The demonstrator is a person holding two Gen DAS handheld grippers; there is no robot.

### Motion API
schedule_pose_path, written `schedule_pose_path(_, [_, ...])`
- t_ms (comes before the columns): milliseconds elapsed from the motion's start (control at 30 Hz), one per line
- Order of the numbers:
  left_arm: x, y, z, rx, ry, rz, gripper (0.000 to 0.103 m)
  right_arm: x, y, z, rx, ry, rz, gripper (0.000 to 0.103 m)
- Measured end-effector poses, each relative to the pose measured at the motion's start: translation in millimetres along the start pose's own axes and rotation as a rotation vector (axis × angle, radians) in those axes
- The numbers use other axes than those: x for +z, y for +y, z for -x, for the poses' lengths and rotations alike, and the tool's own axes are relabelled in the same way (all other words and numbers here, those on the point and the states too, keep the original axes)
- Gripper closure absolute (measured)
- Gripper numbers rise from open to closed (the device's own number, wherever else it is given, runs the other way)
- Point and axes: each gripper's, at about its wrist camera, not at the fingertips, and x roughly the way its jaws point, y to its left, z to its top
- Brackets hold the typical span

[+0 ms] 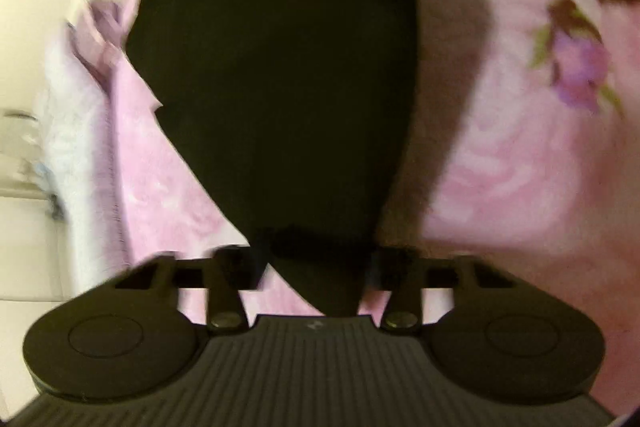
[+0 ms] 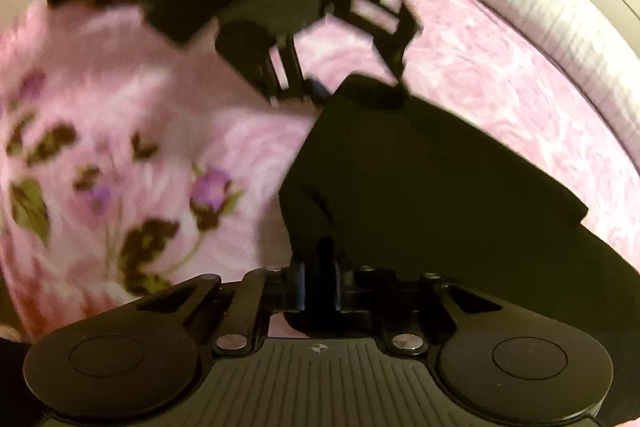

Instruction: Fold clothes

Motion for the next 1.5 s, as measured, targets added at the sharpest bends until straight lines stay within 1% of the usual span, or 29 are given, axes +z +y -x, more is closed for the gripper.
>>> schedule_pose_path(33, [2.1,10.3,0.6,-0.025,0.016,0.055,0.090,2.2,-9.3,10.6,0.014,-0.013,-0.034,0.093])
schedule_pose_path(67, [4.1,20.3,3.9,-0.031,0.031,0.099,0.092,4.4,-18.9,21.6,0.028,-0.025,-0.071,0.093])
schedule_pose_path(133, [10.3,44.3,19.2,-0.026,0.051,0.182,0.094,7.3,-41.5,43.9,0.064,-0.056,-0.154,0.093])
schedule_pose_path(200, [16.5,77.1,33.7,-0.030,0.061,0.279,0.095,8.6,-68.3,66.5,0.110,-0.095,-0.249,0.094])
schedule_pose_path(267, [25.5,112.8,46.4,-0.032,0.060,0.319,0.095,3.0,-99.4,90.4,0.133,-0.129,-0.322,0.094])
schedule_pose_path(367, [46.9,173.0,60.7,-0.029,0.050,0.317,0.095,-10.7,-149.0,124.9,0.165,-0.189,-0.431,0.094])
schedule_pose_path(467, [78.2,239.0,54.0,-0.035,0.047,0.301,0.095,-31.6,-199.9,157.3,0.167,-0.246,-0.517,0.094])
schedule_pose_path(567, [116.0,299.7,31.2,-0.063,0.064,0.245,0.095,-58.6,-253.4,179.9,0.169,-0.299,-0.590,0.094])
schedule_pose_path(700, [171.0,366.8,-7.9,-0.113,0.083,0.207,0.095,-103.9,-322.6,193.3,0.166,-0.352,-0.680,0.094])
schedule_pose_path(833, [212.4,423.4,-67.8,-0.168,0.087,0.176,0.094,-156.8,-383.6,195.2,0.180,-0.380,-0.772,0.094])
schedule_pose_path(933, [238.5,439.8,-117.5,-0.199,0.088,0.164,0.094,-200.9,-424.0,185.0,0.178,-0.382,-0.871,0.094])
schedule_pose_path(1000, [253.9,446.0,-155.5,-0.214,0.089,0.176,0.091,-229.0,-446.5,171.1,0.168,-0.377,-0.941,0.094])
schedule_pose_path(1033, [259.9,448.5,-171.5,-0.225,0.091,0.200,0.087,-243.3,-457.9,162.5,0.171,-0.372,-0.981,0.094])
schedule_pose_path(1100, [264.9,450.4,-194.6,-0.243,0.093,0.283,0.084,-270.5,-476.1,144.1,0.169,-0.358,-1.066,0.093])
schedule_pose_path(1167, [264.4,454.6,-208.6,-0.262,0.089,0.389,0.084,-294.8,-483.3,127.0,0.172,-0.341,-1.171,0.091])
schedule_pose_path(1233, [254.3,455.5,-208.1,-0.280,0.095,0.502,0.082,-319.0,-490.2,110.1,0.175,-0.324,-1.277,0.078])
schedule_pose_path(1267, [245.6,453.9,-204.1,-0.283,0.102,0.556,0.080,-325.9,-491.6,108.3,0.165,-0.312,-1.312,0.074])
schedule_pose_path(1300, [235.6,452.0,-199.6,-0.284,0.111,0.612,0.077,-332.0,-492.8,107.5,0.154,-0.299,-1.344,0.072])
schedule_pose_path(1333, [224.5,449.4,-195.9,-0.288,0.123,0.674,0.076,-333.6,-492.8,111.8,0.128,-0.292,-1.341,0.069])
schedule_pose_path(1367, [213.0,446.2,-191.8,-0.292,0.135,0.737,0.076,-334.5,-492.7,116.8,0.100,-0.286,-1.334,0.062])
schedule_pose_path(1400, [199.6,440.6,-185.4,-0.294,0.147,0.807,0.075,-327.9,-494.6,120.9,0.075,-0.289,-1.292,0.057])
schedule_pose_path(1433, [186.1,433.7,-179.2,-0.294,0.160,0.882,0.073,-320.4,-496.7,124.8,0.050,-0.293,-1.245,0.055])
schedule_pose_path(1500, [161.3,417.7,-173.5,-0.296,0.186,1.031,0.072,-305.3,-500.8,132.7,0.001,-0.299,-1.151,0.049])
